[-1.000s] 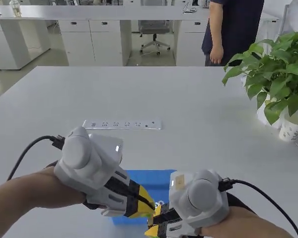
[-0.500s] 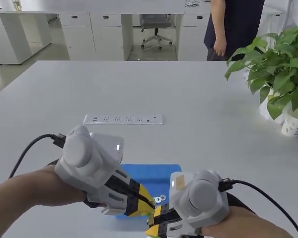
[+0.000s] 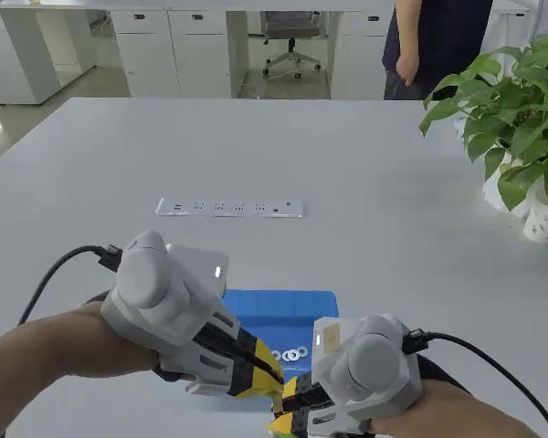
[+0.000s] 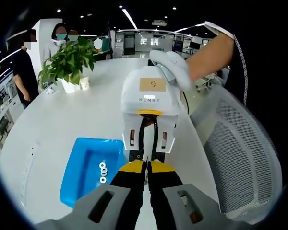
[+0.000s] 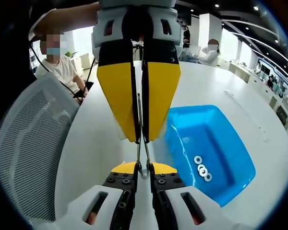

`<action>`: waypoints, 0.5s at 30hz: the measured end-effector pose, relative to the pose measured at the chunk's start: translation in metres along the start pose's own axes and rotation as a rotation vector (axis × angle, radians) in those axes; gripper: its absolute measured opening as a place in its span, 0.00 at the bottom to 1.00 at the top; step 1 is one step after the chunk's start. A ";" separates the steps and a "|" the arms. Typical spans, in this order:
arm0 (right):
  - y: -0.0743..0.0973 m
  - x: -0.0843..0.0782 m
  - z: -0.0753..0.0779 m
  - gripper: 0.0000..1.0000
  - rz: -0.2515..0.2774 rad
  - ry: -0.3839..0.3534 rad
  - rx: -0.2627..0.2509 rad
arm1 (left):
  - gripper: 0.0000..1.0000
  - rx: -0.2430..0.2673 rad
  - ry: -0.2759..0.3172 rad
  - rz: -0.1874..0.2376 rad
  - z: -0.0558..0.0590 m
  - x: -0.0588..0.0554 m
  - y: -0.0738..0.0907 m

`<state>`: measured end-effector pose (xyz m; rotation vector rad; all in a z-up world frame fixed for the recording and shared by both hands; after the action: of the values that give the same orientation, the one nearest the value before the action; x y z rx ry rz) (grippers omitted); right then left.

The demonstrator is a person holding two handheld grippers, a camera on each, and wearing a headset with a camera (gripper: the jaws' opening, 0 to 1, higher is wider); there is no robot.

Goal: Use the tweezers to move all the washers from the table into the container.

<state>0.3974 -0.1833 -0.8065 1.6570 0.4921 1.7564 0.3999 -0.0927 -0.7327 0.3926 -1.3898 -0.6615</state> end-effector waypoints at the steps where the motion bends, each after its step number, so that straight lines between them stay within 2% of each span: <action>1: 0.000 0.000 0.000 0.12 0.000 0.000 0.001 | 0.05 -0.002 0.000 -0.001 0.000 -0.001 0.000; 15: -0.007 -0.004 -0.002 0.12 -0.007 0.008 0.012 | 0.05 -0.012 0.005 -0.008 0.000 -0.006 -0.004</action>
<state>0.3970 -0.1808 -0.8148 1.6552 0.5121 1.7592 0.3993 -0.0919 -0.7396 0.3903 -1.3796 -0.6740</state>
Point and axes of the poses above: the centre of the closed fingertips' face, and the gripper's own axes: y roughly backward along the fingers, z roughly to its right, x roughly out of its top, the point moved 8 cm from there along y, roughly backward along the fingers, and after that the axes turned 12 degrees about -x, right-handed, at the moved point
